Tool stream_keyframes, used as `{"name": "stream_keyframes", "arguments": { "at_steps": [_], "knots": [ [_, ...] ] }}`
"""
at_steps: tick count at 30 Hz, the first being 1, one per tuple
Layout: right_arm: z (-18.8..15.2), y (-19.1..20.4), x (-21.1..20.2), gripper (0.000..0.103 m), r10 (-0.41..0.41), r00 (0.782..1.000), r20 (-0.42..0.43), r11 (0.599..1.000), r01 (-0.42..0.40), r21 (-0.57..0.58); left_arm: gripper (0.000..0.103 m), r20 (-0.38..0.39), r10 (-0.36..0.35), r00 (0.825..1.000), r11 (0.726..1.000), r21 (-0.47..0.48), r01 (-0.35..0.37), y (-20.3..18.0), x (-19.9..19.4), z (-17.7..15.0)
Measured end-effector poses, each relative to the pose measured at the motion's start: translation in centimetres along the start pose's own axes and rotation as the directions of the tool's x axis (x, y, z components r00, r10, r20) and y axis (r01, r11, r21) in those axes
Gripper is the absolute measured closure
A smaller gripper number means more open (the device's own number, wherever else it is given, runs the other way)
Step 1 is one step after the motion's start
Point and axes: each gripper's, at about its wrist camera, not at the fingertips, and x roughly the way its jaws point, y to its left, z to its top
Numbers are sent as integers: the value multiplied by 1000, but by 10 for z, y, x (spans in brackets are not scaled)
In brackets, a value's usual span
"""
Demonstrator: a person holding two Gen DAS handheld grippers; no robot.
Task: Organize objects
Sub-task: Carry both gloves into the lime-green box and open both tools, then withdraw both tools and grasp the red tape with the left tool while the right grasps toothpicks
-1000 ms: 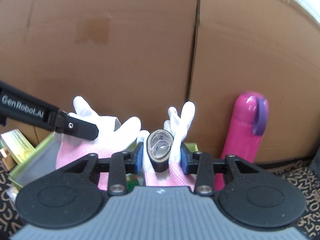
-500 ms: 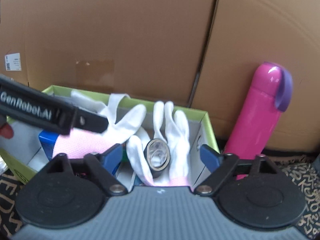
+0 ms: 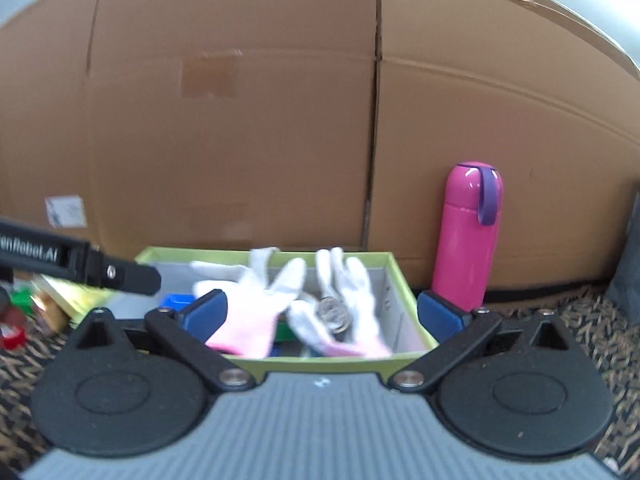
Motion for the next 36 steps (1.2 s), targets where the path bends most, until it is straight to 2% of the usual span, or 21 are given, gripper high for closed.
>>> {"name": "stream_keyframes", "arguments": {
  "at_steps": [6, 9, 14, 20, 25, 27, 30, 33, 36],
  "knots": [
    [-12, 25, -39, 0, 38, 999, 12, 998, -39, 47, 11, 32, 10, 999, 999, -53, -8, 17, -49, -30],
    [-28, 43, -50, 0, 52, 998, 19, 997, -53, 62, 11, 45, 50, 998, 997, -63, -47, 26, -68, -45],
    [-45, 69, -48, 0, 117, 993, -27, 987, -113, 116, 11, 34, 140, 990, 987, -79, -137, 47, -90, -71],
    [-63, 116, -38, 0, 188, 977, -98, 981, -182, 70, 11, 5, 256, 967, 958, -132, -254, 88, -112, -101],
    [-76, 143, -25, 0, 243, 952, -189, 969, -227, 101, 11, -31, 333, 942, 922, -197, -333, 124, -125, -119],
    [-79, 151, -22, 0, 248, 943, -223, 967, -229, 107, 11, -44, 339, 940, 912, -232, -339, 136, -128, -122],
    [-79, 161, -17, 0, 237, 934, -266, 971, -219, 96, 11, -34, 336, 941, 912, -236, -334, 144, -131, -118],
    [-80, 168, -16, 0, 243, 931, -273, 970, -225, 94, 11, -29, 324, 946, 923, -209, -322, 148, -125, -105],
    [-81, 175, -16, 0, 238, 928, -285, 971, -223, 86, 11, -2, 345, 939, 927, -158, -341, 151, -112, -89]
  ]
}}
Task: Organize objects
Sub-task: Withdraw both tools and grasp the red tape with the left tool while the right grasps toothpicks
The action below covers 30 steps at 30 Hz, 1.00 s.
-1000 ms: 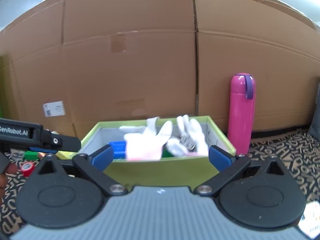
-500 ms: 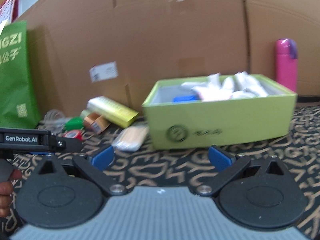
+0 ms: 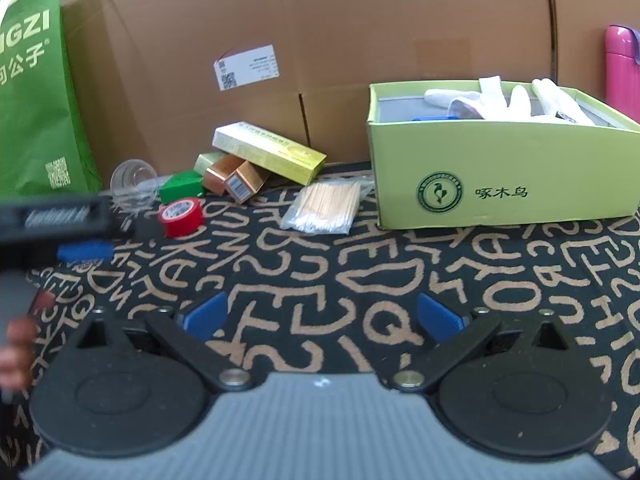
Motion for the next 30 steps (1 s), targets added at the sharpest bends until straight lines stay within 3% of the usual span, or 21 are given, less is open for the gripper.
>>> {"name": "stream_keyframes", "arguments": {
  "at_steps": [5, 8, 10, 12, 17, 25, 26, 28, 29, 30],
  "knots": [
    [0, 2, 0, 0, -17, 1000, -6, 1000, 17, 2, 11, 32, 35, 999, 997, 73, -38, -7, 34, 23],
    [1, 0, 2, 0, -21, 1000, -7, 1000, 21, 18, 20, 30, 83, 996, 991, 107, -86, -9, 53, 29],
    [4, -1, 4, 0, -21, 1000, -5, 1000, 21, 23, 55, -3, 60, 998, 992, 108, -59, -7, 60, 29],
    [9, -2, 8, 0, -26, 1000, 8, 1000, 26, 12, 54, -19, 21, 1000, 997, 71, -19, -1, 58, 26],
    [31, 4, 37, 0, -38, 999, 12, 999, 38, 11, 54, -36, -39, 999, 995, 92, 42, 0, 46, 18],
    [49, 23, 85, 14, -109, 994, -18, 994, 110, 26, 54, -43, -38, 998, 991, 125, 43, -3, 42, 17],
    [48, 25, 88, 19, -127, 992, -25, 991, 128, 33, 54, -45, -37, 998, 991, 124, 42, -3, 43, 18],
    [46, 27, 88, 39, -163, 986, -20, 986, 164, 27, 54, -48, -35, 998, 991, 128, 41, -3, 43, 18],
    [45, 25, 85, 75, -147, 989, -8, 988, 148, 37, 54, -48, -34, 998, 991, 130, 40, -4, 43, 18],
    [45, 21, 83, 78, -105, 994, -8, 993, 105, 54, 54, -48, -34, 998, 991, 129, 40, -4, 43, 18]
  ]
}}
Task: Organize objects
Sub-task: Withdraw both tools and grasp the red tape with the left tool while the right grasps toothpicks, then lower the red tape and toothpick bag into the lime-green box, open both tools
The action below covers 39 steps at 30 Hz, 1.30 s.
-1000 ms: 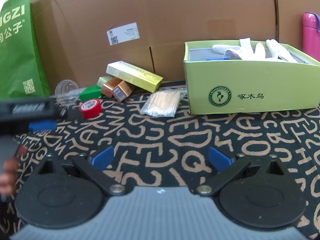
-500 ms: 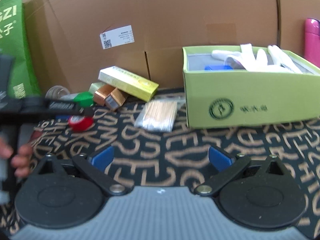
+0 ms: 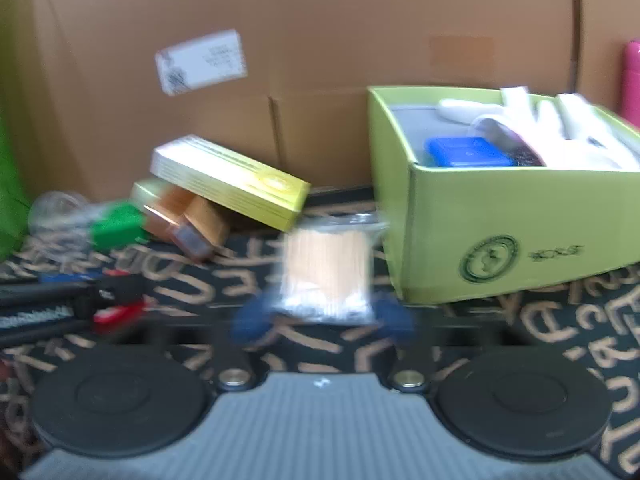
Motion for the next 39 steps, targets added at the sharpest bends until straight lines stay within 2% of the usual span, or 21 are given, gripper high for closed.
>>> {"name": "stream_keyframes", "arguments": {
  "at_steps": [3, 7, 13, 14, 15, 17, 19, 22, 25, 27, 31, 34, 35, 37, 39],
  "knots": [
    [-3, -5, -5, 80, 5, 1000, 5, 1000, -5, 3, 54, -2, 0, 1000, 1000, 1, 0, -1, -1, 0],
    [-10, -10, -21, 82, 67, 998, 0, 998, -67, 13, 54, -4, 5, 1000, 1000, 4, -5, -1, -1, -1],
    [-32, -17, -66, 80, 169, 984, -63, 985, -171, -32, 54, -13, -4, 1000, 1000, -1, 4, -1, -1, -1],
    [-36, -17, -72, 75, 168, 983, -75, 984, -171, -48, 54, -18, -8, 1000, 1000, -6, 8, 0, 0, -1],
    [-39, -15, -77, 60, 155, 985, -72, 985, -159, -64, 54, -21, -11, 1000, 1000, -12, 11, 1, 0, -1],
    [-42, -11, -82, 38, 108, 993, -56, 988, -114, -106, 53, -31, -24, 999, 1000, -21, 23, 4, 1, 0],
    [-40, -9, -83, 38, 76, 997, -34, 989, -79, -127, 47, -36, -27, 999, 999, -37, 25, 7, 2, 0],
    [-34, -6, -75, 38, 82, 996, -33, 985, -86, -151, 46, -52, -42, 998, 999, -34, 40, 7, 2, 0],
    [-32, -1, -64, 39, 75, 996, -53, 981, -83, -177, 46, -51, -56, 997, 998, 4, 57, 2, 1, -1],
    [-32, 1, -58, 62, 88, 993, -73, 980, -100, -173, 47, -47, -44, 998, 998, 39, 45, -3, 1, -2],
    [-31, 3, -56, 64, 97, 993, -66, 980, -107, -168, 50, -57, -42, 997, 996, 70, 46, -6, 2, -2],
    [-32, 2, -56, 60, 102, 993, -60, 981, -111, -159, 50, -56, -34, 998, 996, 85, 39, -6, 4, -3],
    [-31, 2, -56, 62, 102, 993, -61, 981, -110, -159, 50, -62, -32, 998, 995, 90, 37, -7, 6, -4],
    [-31, 3, -56, 72, 97, 994, -58, 980, -106, -170, 53, -53, -13, 999, 992, 122, 19, -9, 5, -4],
    [-32, 3, -59, 78, 112, 992, -53, 978, -120, -170, 53, -54, -28, 998, 992, 121, 34, -10, 3, -4]
  ]
}}
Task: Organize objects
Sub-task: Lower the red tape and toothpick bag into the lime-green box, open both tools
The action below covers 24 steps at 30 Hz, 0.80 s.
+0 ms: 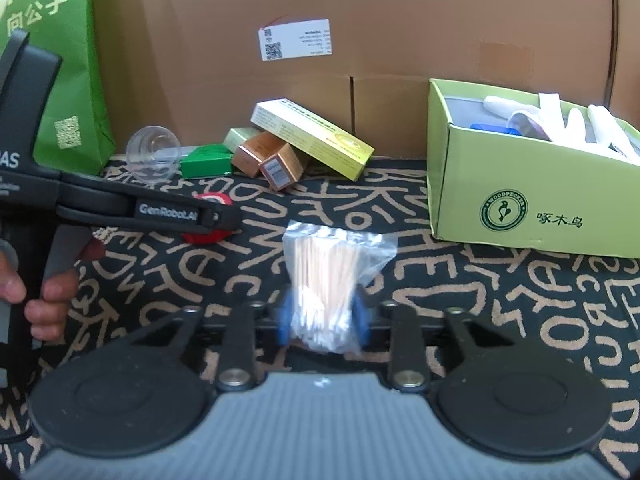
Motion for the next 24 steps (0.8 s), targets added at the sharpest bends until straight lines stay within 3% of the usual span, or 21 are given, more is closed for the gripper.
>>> {"name": "stream_keyframes", "arguments": {
  "at_steps": [5, 12, 19, 24],
  "knots": [
    [-2, -9, -19, 80, 26, 999, 38, 998, -28, 53, 53, 18, -76, 997, 997, -11, 76, -5, -10, 2],
    [13, -38, -72, 80, -27, 978, 207, 995, 8, 95, 53, 105, -212, 972, 977, 18, 211, -31, -42, 17],
    [40, -84, -95, 80, -129, 938, 322, 987, 92, 129, 53, 147, -275, 950, 960, 106, 261, -84, -45, 60],
    [62, -118, -86, 80, -181, 920, 347, 978, 132, 159, 53, 165, -301, 939, 950, 136, 280, -120, -28, 101]
  ]
}}
